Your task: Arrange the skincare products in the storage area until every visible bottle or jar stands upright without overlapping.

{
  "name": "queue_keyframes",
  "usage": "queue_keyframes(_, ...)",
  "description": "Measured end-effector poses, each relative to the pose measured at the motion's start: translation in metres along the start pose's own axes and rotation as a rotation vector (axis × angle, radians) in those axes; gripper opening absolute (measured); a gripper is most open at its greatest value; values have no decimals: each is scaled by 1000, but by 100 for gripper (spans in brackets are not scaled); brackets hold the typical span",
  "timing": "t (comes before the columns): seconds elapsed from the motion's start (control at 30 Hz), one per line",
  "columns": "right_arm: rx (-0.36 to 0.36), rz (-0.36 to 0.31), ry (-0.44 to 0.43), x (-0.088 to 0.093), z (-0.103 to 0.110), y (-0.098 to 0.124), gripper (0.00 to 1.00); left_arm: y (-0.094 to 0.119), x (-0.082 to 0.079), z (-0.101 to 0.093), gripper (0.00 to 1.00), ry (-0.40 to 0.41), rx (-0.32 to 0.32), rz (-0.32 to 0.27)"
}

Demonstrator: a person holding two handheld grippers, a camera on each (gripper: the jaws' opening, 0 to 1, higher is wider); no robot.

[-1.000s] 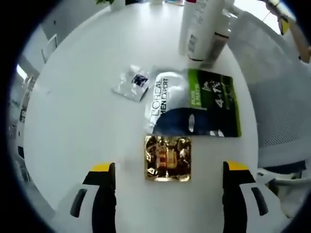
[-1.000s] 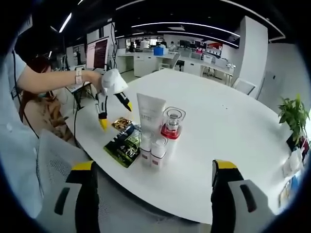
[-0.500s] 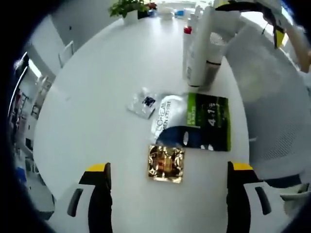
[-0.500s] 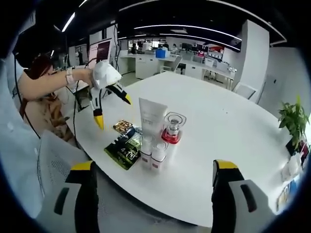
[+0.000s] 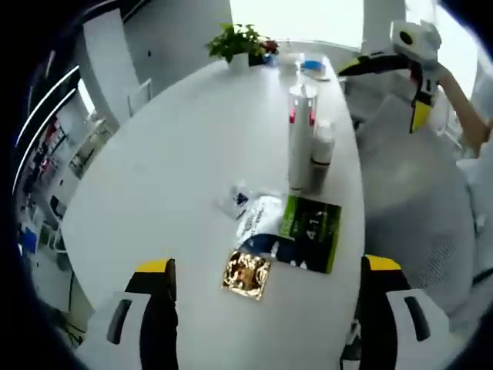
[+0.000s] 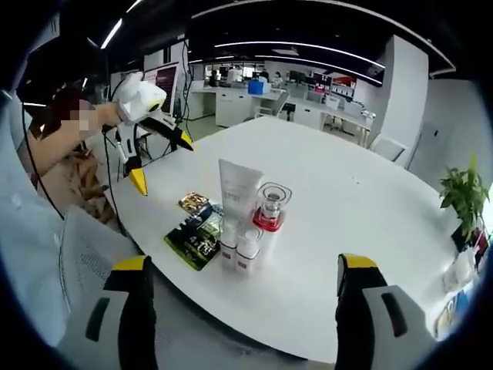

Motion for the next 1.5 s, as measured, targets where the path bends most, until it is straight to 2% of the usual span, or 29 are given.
queue_keyframes(0.1,3,1,0,1,0,2,99,10,0,-4,97,9,-33,-6)
queue_keyframes(0.17,4,2,1,1,1,2,99,18,0,-4,97,61,-54,-12)
queue_keyframes(0.37,4,-4,7,-1,4,4,99,35,3,-15,97,102,-119,-27)
queue_keyframes(0.53,2,-4,20,-3,6,5,99,45,1,-24,97,124,-160,-43)
queue_keyframes(0.67,-3,-5,28,-4,9,5,99,55,1,-26,97,120,-224,-33)
queue_keyframes(0.83,-15,1,43,-6,15,7,99,61,0,-36,97,146,-233,-52)
queue_keyframes(0.9,-17,0,46,-6,15,8,99,64,7,-38,97,129,-269,-1)
queue_keyframes(0.97,-21,-1,48,-6,16,9,99,66,9,-42,97,124,-280,10)
queue_keyframes(1.1,-29,5,51,-4,18,11,99,70,5,-51,97,188,-281,-48)
queue_keyframes(1.2,-37,16,60,-2,18,12,99,72,6,-58,97,182,-293,-30)
queue_keyframes(1.3,-45,12,67,-2,16,14,99,74,5,-64,97,205,-296,-40)
queue_keyframes(1.5,-55,12,74,0,9,13,99,73,5,-66,97,200,-311,-25)
Point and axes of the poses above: the point that each gripper's makers call its tool centre point, and the gripper's own axes: y roughly backward along the fingers, z roughly to its left, x roughly out of its underside, the point moved 2 cm from there along y, roughly backward along the fingers, and after that the axes turned 6 degrees about -y, right-handed, at the moved point
